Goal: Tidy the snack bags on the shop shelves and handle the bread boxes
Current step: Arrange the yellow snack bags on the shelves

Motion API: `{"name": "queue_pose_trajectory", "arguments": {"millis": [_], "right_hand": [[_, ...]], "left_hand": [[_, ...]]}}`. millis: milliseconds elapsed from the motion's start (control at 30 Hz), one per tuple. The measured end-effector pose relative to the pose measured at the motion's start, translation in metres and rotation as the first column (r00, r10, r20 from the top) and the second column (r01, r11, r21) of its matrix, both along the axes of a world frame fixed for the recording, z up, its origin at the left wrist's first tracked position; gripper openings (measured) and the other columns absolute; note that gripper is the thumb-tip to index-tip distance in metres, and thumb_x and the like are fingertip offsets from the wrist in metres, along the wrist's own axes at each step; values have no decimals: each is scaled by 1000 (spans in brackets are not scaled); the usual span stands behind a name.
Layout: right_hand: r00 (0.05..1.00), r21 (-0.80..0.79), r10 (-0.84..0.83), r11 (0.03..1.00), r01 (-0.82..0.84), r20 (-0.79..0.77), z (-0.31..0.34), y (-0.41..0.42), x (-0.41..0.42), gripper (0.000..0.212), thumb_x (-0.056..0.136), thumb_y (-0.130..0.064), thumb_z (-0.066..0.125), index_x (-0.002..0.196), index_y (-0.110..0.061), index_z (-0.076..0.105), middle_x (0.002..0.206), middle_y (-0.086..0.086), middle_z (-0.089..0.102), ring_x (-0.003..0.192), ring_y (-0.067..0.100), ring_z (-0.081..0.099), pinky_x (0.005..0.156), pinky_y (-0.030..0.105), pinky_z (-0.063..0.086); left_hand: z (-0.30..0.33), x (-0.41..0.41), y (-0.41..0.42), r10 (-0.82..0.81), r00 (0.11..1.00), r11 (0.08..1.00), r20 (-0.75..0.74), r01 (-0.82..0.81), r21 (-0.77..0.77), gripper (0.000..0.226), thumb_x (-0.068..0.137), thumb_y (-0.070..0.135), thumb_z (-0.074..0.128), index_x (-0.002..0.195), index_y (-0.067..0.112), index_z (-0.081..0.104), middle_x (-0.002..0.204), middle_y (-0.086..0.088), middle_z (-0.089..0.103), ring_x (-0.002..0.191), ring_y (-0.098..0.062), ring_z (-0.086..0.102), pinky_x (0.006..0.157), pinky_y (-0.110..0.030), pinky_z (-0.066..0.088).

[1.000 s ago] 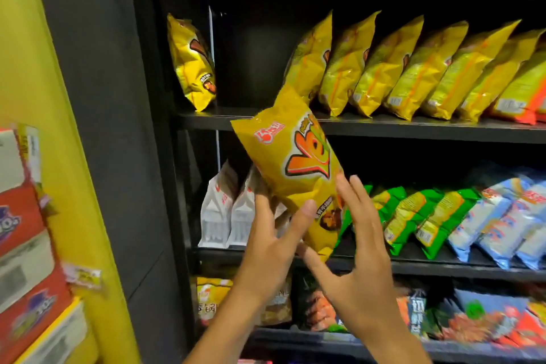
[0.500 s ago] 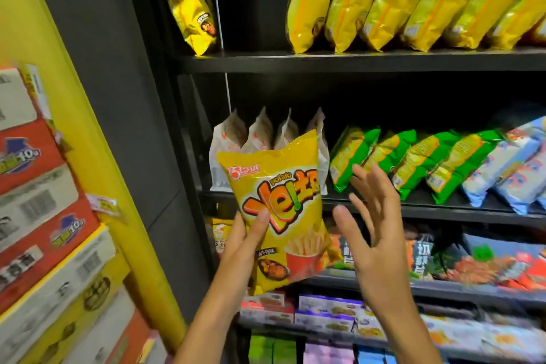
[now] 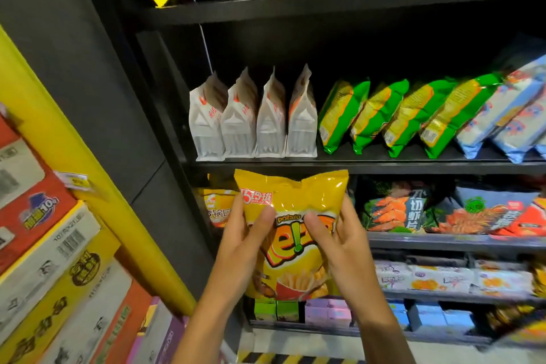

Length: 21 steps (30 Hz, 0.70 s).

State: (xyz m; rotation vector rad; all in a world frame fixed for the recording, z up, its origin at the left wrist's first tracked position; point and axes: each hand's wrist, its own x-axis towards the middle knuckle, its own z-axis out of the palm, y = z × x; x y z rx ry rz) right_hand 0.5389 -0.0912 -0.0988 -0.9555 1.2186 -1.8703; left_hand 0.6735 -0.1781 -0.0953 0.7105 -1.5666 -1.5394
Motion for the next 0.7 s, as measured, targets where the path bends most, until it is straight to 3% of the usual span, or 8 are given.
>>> {"name": "queue_pose_trajectory", "arguments": {"millis": [100,200,267,333,433,533,633,700], "right_hand": [[998,13,38,999,-38,57,-5,2,3,50,94,-25,64,143,-25,51,131,0,71,123,20,68,93,31,59],[996,-12,2,1000,-1,93,-6,5,-2,48,98,-27,68,143,-20,53,132,1,71,122,19,68,93,29,58],[994,-25,-74,997,76,84,-6,7,-8,43,95,-23,71,136,-16,59,129,2,72,117,18,70,89,29,59],[986,-16,-147,989,149,75,-6,9,-14,32,89,-22,73,119,-10,67,112,5,77,103,19,74,79,29,61],[973,-24,-226,974,227,44,-9,12,-18,22,81,-23,73,99,-9,71,90,3,79,86,17,76,71,25,60],[963,-60,-267,962,268,20,-11,15,-18,19,79,-25,74,94,-14,72,87,-2,79,84,13,76,71,23,59],[955,-95,-297,950,297,18,-14,17,-18,17,77,-24,73,91,-14,71,84,-8,78,82,8,75,70,19,58],[954,-108,-298,948,300,32,-16,20,-18,16,78,-22,73,91,-15,71,84,-8,78,82,8,75,71,19,58]], "left_hand": [[0,-7,5,100,995,994,14,-99,-55,45,89,35,66,131,23,58,119,1,75,111,-20,73,88,-34,61],[-6,-6,5,107,994,993,10,-106,-43,40,88,30,68,126,21,59,114,1,76,106,-18,74,80,-28,61],[-8,-6,8,85,996,995,20,-84,-53,42,85,28,69,125,21,58,111,4,77,102,-15,75,75,-24,60],[-9,-9,11,66,997,995,32,-64,-72,44,83,27,70,124,20,57,110,4,77,101,-16,75,74,-24,60],[-9,-10,11,42,998,997,44,-39,-70,53,85,44,77,129,23,55,114,6,76,106,-17,74,77,-24,60],[-2,-6,10,-50,997,996,52,54,-71,82,70,66,82,133,24,52,123,5,72,114,-17,71,84,-26,59],[7,-7,10,-125,992,986,-24,121,-114,72,78,49,83,132,13,54,129,-6,69,119,-25,68,85,-29,59],[8,-11,12,-100,995,986,-30,95,-137,56,77,37,83,125,17,62,122,-8,72,113,-27,71,81,-30,60]]}}
